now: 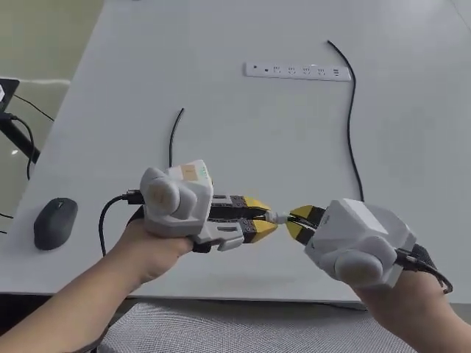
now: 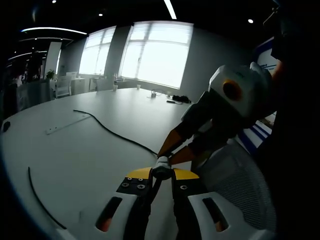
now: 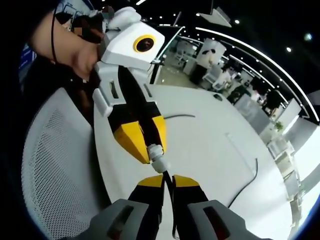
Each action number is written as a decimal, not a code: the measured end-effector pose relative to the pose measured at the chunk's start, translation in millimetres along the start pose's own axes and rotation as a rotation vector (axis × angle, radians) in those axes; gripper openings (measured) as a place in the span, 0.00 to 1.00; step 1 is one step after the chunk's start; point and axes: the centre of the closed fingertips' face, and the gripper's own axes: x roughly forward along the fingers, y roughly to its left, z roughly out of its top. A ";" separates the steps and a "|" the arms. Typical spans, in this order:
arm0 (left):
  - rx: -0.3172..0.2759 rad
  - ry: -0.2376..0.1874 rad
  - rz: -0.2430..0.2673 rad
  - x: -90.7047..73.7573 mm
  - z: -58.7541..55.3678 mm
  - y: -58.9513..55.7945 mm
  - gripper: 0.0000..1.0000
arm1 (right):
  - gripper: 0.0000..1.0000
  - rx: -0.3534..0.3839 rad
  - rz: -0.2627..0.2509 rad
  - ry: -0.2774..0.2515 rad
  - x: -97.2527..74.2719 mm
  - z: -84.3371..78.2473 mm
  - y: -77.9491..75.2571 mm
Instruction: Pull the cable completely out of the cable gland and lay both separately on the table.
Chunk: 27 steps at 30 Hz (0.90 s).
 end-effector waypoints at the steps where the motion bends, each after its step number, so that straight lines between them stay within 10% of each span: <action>1: -0.001 0.000 0.001 0.2 0.0 0.0 0.15 | 0.00 0.003 -0.001 0.000 0.2 -0.2 -0.3; 27: 0.006 -0.009 0.010 0.4 4.1 -0.7 0.15 | 0.00 0.190 -0.037 0.029 -0.9 -34.0 -19.2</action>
